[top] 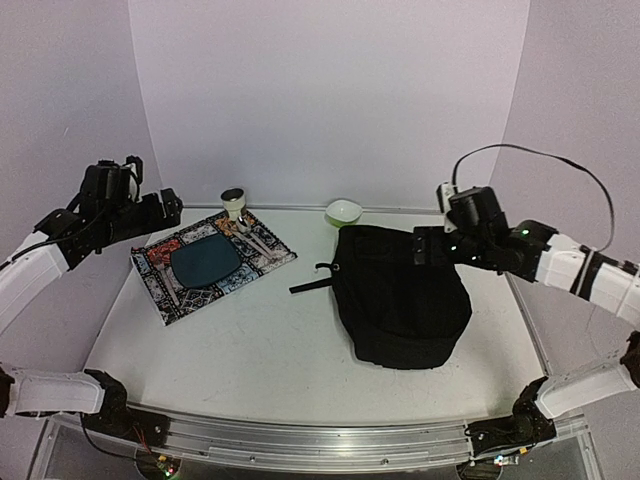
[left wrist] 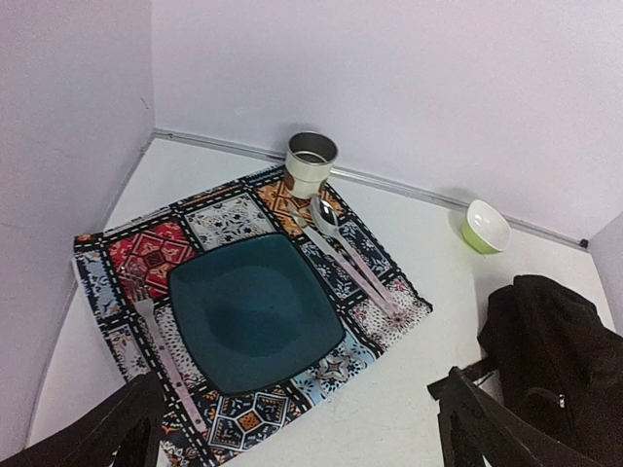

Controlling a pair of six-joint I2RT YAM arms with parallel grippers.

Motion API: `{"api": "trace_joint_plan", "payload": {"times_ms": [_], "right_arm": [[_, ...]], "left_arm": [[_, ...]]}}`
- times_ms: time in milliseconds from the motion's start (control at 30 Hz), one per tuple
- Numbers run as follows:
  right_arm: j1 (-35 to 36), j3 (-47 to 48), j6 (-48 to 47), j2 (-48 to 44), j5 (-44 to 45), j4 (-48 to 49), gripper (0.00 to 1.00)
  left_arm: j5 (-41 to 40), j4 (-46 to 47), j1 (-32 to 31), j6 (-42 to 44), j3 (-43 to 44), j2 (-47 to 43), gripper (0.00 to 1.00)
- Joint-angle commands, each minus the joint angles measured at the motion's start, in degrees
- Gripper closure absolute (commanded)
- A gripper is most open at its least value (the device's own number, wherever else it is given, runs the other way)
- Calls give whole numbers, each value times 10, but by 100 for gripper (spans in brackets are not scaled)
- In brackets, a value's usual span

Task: Pack the student bag
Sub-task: Reset both arms

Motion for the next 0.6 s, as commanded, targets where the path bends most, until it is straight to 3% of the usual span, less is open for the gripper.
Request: {"api": "trace_joint_plan", "payload": {"times_ms": [0,167,367,567], "right_arm": [[-55,2,13,-124,101,-72,2],[-65,-6,8,-259,204,-125,2],[-65,-25,-23,-385,204,-129,2],[-65,-56,-43,-448,212,-130,2]], "left_arm": [[-55,-30,4,-11,-18,-50,0],[-86,-42,4,4,-37,-117,0],[-102,-49,4,7,-49,-202,0],[-96,-51,3,-10,-76,-290,1]]}}
